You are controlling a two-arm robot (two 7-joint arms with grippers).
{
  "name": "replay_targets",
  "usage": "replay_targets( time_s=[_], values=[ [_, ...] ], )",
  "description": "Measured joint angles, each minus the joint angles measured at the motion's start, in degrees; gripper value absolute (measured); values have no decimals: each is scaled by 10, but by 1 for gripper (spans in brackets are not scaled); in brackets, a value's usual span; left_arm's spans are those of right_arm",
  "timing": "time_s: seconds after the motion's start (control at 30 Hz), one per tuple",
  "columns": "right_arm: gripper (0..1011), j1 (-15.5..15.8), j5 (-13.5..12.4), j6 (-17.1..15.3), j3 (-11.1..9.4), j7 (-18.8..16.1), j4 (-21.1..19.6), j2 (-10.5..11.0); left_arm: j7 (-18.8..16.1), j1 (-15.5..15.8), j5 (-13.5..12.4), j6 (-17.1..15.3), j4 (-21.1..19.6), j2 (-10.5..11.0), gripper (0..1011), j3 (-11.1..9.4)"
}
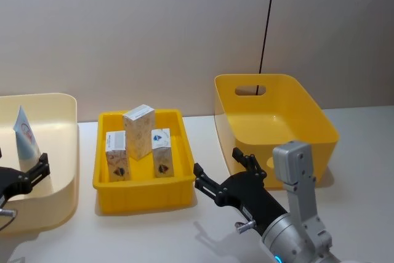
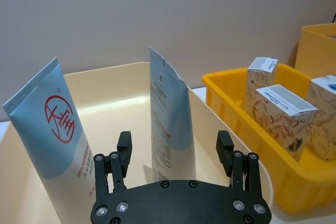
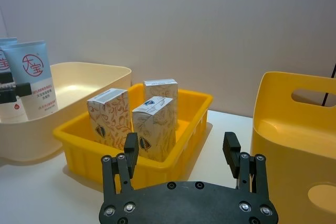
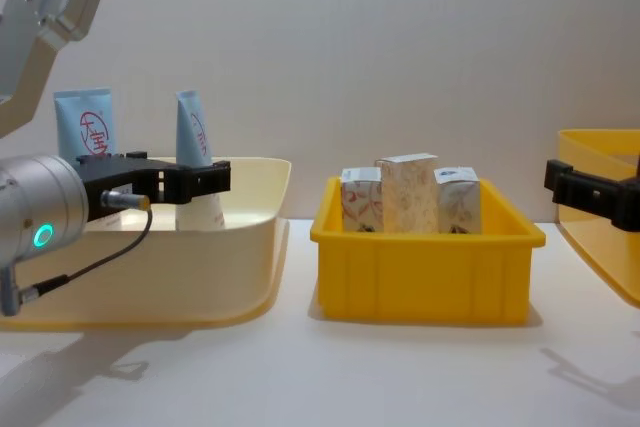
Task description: Bimanual collaborative sorting of washing and personal care products
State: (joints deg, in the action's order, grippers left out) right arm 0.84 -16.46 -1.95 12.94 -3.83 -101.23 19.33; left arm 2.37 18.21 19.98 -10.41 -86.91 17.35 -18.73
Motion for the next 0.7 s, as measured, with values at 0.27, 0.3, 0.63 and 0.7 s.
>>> replay_targets(
  time_s=[0.27, 0.3, 0.63, 0.7],
  values=[
    [1001, 0, 0, 0, 0, 0, 0, 0, 8, 24, 10, -9, 33, -15, 1003, 6],
    [1001, 0, 0, 0, 0, 0, 0, 0, 9, 27, 10, -9, 36, -17, 1003, 7],
    [1001, 0, 0, 0, 0, 0, 0, 0, 10, 60, 10, -11, 80, -38, 1003, 8],
    [1001, 0, 0, 0, 0, 0, 0, 0, 10, 67, 9, -11, 89, -42, 1003, 8]
  ],
)
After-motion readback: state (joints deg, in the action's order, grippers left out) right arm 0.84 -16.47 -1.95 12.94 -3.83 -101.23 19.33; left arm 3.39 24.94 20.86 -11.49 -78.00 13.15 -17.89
